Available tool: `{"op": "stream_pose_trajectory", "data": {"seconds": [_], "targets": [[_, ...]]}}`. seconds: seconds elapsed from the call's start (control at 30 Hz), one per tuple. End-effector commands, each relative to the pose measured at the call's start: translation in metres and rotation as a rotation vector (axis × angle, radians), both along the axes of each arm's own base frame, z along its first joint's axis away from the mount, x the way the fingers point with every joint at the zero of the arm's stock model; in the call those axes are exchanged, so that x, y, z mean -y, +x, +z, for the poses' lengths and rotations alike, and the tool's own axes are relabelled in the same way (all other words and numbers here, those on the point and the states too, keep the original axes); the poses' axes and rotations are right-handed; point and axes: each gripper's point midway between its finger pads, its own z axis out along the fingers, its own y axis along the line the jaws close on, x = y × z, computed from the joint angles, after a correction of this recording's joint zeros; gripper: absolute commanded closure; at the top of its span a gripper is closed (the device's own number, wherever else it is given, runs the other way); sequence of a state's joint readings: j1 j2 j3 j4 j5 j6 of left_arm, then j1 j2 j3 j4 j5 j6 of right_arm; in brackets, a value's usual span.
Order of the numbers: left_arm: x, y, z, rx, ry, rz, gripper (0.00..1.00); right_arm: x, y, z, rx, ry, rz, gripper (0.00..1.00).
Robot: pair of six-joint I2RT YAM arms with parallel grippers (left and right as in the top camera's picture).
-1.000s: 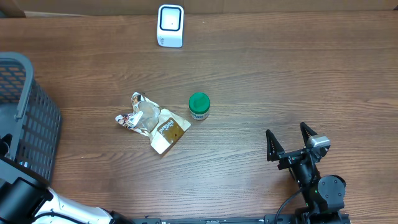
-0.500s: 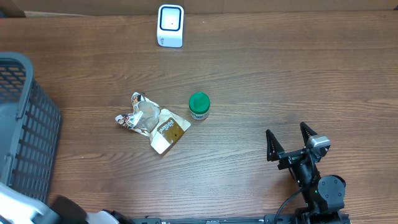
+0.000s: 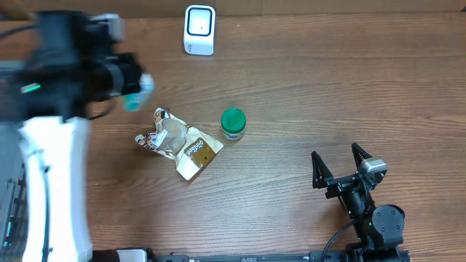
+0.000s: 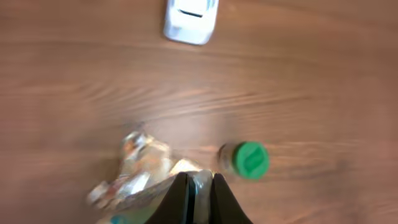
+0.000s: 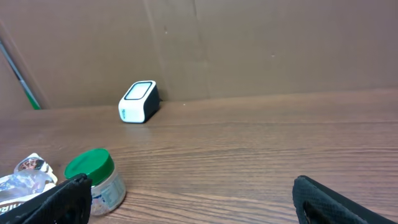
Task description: Scan the item barcode
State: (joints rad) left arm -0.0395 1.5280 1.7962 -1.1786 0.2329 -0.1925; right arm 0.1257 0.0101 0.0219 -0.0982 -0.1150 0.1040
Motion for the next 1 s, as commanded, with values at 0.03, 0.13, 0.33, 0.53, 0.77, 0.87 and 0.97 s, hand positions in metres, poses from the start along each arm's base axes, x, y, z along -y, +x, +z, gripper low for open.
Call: {"op": "stream_pose_trajectory", "data": {"seconds": [0.03,0.13,0.33,0.53,0.77,0.87,0.97], "targets": [[0.066,0.026,-0.071,-0.072,0.080,0.015,0.96,0.002,0.000,0.001,0.008,0.000,-0.010,0.00],[0.100,0.039,-0.116,-0.127,0.118,0.032,0.96,0.002,0.000,0.001,0.008,0.000,-0.010,0.00],[0.113,0.046,-0.198,-0.323,0.089,0.231,0.96,0.002,0.000,0.001,0.008,0.000,-0.009,0.00],[0.130,0.035,-0.249,-0.498,0.012,0.281,0.96,0.002,0.000,0.001,0.008,0.000,-0.010,0.00],[0.173,0.020,-0.259,-0.611,-0.141,0.166,0.82,0.002,0.000,0.001,0.008,0.000,-0.010,0.00],[0.180,0.022,-0.258,-0.591,-0.146,0.146,0.27,0.002,0.000,0.001,0.008,0.000,-0.010,0.00],[0.182,0.032,-0.246,-0.539,-0.148,0.097,0.07,0.002,0.000,0.001,0.008,0.000,-0.010,0.00]]}}
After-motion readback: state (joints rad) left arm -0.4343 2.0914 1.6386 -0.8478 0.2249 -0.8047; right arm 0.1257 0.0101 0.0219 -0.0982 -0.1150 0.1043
